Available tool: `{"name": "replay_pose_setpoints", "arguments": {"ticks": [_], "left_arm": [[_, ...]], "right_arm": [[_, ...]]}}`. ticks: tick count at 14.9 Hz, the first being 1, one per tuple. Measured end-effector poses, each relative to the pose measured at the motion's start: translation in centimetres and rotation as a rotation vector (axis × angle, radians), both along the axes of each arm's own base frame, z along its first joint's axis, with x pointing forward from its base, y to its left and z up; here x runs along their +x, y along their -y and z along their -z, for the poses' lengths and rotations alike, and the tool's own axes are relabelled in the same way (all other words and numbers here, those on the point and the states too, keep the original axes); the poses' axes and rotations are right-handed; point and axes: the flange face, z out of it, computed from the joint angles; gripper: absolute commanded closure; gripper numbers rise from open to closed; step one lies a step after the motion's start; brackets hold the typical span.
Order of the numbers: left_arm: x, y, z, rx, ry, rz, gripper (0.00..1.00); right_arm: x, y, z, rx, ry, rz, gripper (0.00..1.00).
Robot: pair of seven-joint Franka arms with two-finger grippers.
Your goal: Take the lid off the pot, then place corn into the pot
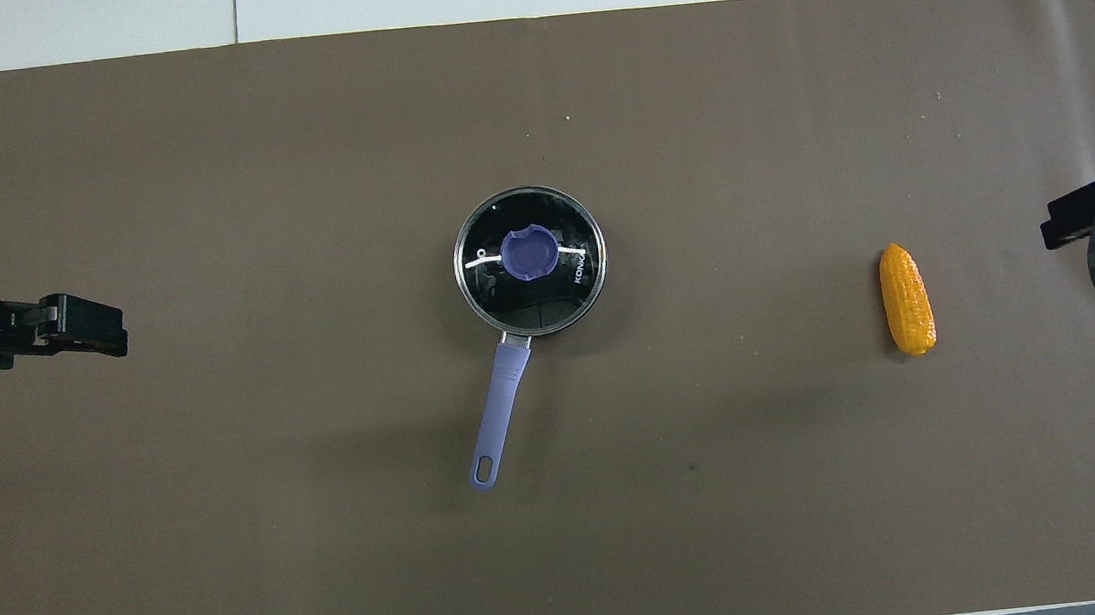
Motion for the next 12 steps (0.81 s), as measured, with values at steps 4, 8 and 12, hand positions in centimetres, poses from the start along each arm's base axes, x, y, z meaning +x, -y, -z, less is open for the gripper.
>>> {"name": "replay_pose_setpoints", "arguments": {"ticks": [4, 8, 12], "left_arm": [[0.0, -0.01, 0.0, 0.0, 0.0, 0.0, 0.0], [0.01, -0.06, 0.0, 0.0, 0.001, -0.002, 0.0], [0.02, 0.28, -0.04, -0.002, 0.005, -0.034, 0.0]], "right_arm": [[0.01, -0.19, 0.0, 0.016, 0.001, 0.0, 0.0], [0.0, -0.13, 0.02, 0.016, 0.0, 0.001, 0.0], [0.24, -0.32, 0.16, 0.029, 0.017, 0.001, 0.0]]}}
